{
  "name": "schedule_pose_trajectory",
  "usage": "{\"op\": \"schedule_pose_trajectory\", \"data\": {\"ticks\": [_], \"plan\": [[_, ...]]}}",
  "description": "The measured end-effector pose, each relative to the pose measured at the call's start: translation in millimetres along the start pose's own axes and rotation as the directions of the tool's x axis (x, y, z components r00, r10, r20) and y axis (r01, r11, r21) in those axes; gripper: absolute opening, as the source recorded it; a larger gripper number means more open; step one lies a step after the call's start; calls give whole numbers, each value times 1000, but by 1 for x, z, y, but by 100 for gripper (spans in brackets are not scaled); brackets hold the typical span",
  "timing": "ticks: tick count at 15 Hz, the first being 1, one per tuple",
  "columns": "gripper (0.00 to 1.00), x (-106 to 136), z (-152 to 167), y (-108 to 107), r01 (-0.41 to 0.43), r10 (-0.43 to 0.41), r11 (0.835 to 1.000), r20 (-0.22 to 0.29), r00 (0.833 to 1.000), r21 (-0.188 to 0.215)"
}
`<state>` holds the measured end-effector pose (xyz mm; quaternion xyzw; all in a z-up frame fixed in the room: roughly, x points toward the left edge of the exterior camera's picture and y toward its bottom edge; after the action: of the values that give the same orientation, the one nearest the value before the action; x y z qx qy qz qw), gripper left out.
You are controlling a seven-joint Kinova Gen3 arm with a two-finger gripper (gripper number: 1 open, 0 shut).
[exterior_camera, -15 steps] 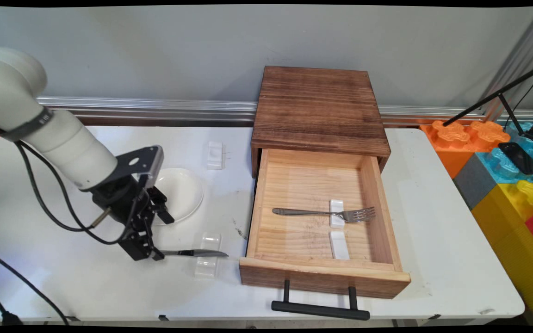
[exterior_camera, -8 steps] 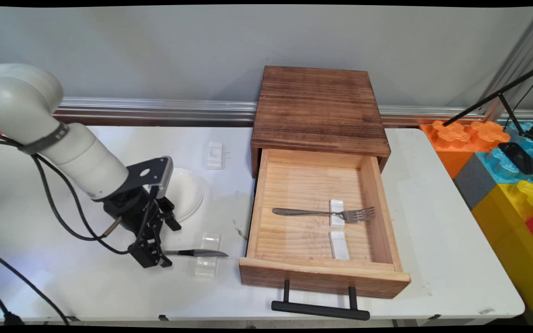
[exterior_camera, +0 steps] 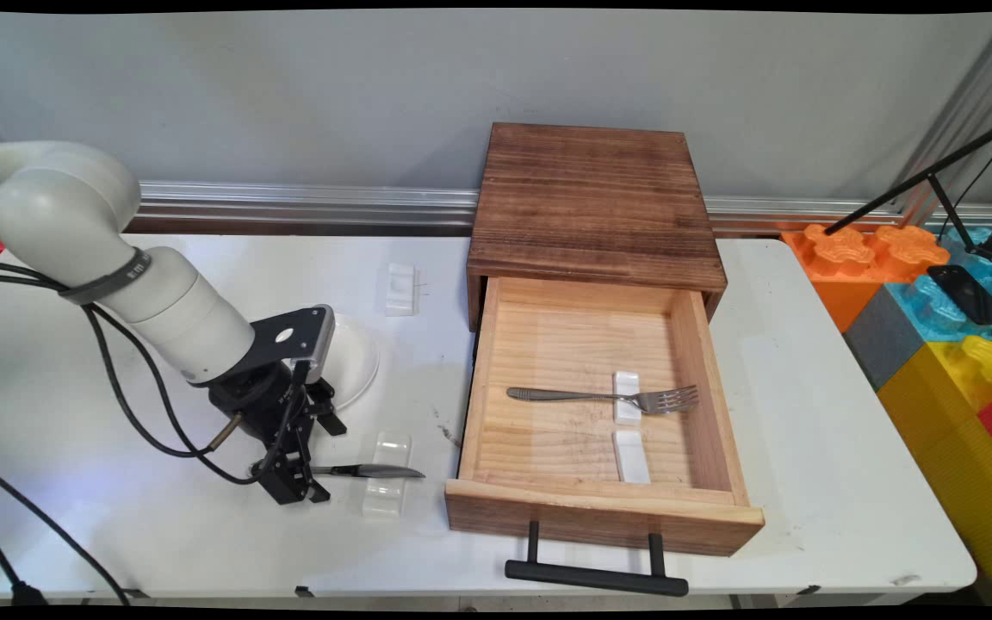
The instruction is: Pick up the knife from the right of the white plate, then place the picked object into the drawer
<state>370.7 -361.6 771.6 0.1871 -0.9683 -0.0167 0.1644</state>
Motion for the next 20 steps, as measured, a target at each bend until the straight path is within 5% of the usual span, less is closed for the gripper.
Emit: {"op": "schedule_pose_trajectory", "data": {"ticks": [9,10,20], "plan": [[100,1,12,0,-49,49,999,-4,999,-1],[0,1,12,0,-53,53,999,-4,999,0],[0,3,7,0,-59,59,998,-5,998,2]]}}
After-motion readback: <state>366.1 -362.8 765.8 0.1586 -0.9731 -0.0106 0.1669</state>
